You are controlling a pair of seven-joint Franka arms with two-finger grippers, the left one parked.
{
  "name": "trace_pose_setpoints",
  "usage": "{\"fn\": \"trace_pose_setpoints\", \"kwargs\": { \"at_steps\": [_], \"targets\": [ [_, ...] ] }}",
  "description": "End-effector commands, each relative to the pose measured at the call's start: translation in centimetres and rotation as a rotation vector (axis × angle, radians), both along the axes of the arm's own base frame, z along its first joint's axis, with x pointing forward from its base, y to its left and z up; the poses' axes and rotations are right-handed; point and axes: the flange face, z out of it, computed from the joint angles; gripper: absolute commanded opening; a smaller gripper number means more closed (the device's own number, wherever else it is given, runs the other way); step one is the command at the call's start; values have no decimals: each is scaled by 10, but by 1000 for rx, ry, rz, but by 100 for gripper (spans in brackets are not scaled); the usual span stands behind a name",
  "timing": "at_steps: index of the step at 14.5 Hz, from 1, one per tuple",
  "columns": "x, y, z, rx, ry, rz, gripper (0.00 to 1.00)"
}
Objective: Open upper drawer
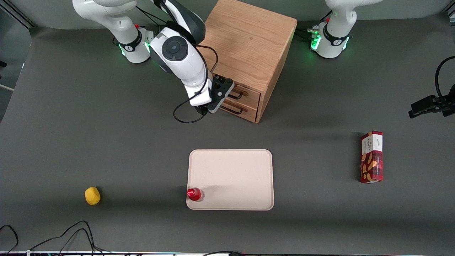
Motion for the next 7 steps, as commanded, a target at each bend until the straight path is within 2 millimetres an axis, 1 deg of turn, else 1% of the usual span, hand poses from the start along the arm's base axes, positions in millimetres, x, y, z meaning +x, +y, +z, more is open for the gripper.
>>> {"fn": "trace_pose_setpoints", "kwargs": {
  "at_steps": [1, 5, 7],
  "targets": [
    [-16, 11, -22, -16, 22, 25, 100],
    [-10, 6, -20, -15, 21, 18, 100],
    [-6, 6, -14, -6, 10, 33, 100]
  ]
}}
